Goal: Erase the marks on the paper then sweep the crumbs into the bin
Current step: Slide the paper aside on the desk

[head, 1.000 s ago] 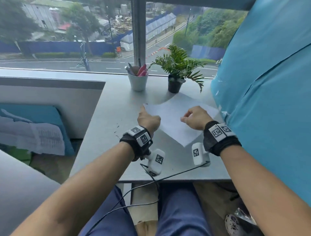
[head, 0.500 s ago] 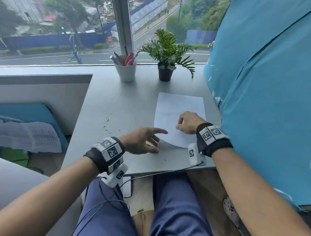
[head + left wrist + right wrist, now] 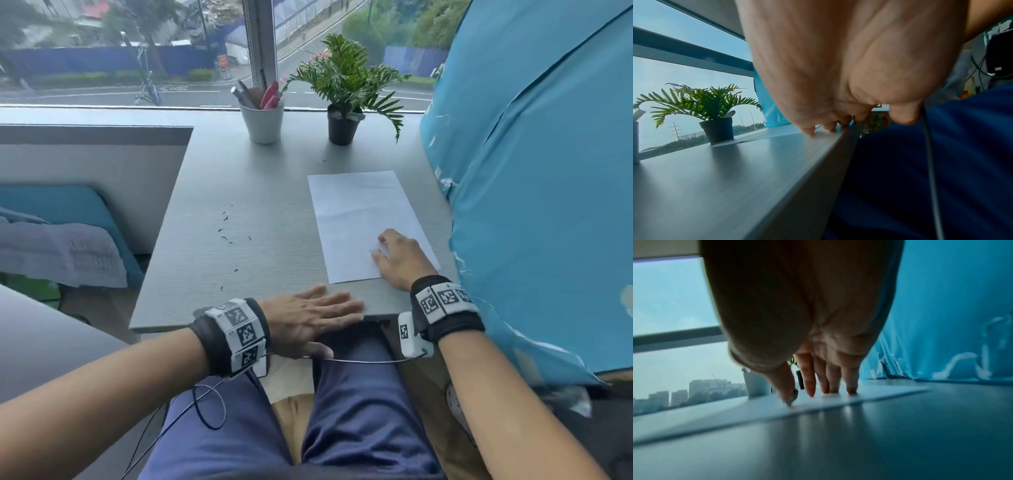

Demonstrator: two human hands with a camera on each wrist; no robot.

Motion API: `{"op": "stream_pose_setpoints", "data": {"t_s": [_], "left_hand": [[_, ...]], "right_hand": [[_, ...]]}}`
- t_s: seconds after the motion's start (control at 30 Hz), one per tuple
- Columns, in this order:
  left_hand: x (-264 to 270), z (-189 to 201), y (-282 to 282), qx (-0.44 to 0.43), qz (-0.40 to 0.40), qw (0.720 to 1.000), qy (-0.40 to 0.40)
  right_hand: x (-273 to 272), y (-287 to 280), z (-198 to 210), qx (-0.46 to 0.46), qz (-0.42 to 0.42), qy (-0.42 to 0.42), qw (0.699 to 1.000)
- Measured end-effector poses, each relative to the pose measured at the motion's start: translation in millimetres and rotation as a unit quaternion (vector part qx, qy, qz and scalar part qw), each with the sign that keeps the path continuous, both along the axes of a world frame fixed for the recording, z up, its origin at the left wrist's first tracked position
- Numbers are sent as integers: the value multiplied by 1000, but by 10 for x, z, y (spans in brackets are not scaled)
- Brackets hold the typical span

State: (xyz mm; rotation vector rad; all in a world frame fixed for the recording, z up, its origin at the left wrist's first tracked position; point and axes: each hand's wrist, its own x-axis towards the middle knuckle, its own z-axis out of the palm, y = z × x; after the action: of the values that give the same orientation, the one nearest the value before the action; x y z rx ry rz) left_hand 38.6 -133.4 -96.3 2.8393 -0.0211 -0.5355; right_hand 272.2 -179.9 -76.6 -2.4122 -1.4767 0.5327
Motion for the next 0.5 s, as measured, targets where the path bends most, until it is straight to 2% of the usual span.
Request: {"op": "stream_pose_setpoints", "data": {"t_s": [0.1, 0.2, 0.33, 0.43, 0.5], "left_hand": [[-128, -22, 56, 1, 12, 1000, -2], [-342, 27, 214, 32, 40, 999, 11], [-575, 89, 527, 105, 145, 983, 36], [-489, 127, 680, 130, 233, 962, 54], [-272, 173, 673, 137, 239, 960, 45]], "right_hand": [[18, -51, -91, 61, -17, -9, 998], [80, -23, -81, 63, -20, -10, 998], [166, -40, -68, 40, -2, 18, 999], [162, -86, -78, 36, 9, 8, 999], [167, -86, -87, 64, 0, -1, 998]]}}
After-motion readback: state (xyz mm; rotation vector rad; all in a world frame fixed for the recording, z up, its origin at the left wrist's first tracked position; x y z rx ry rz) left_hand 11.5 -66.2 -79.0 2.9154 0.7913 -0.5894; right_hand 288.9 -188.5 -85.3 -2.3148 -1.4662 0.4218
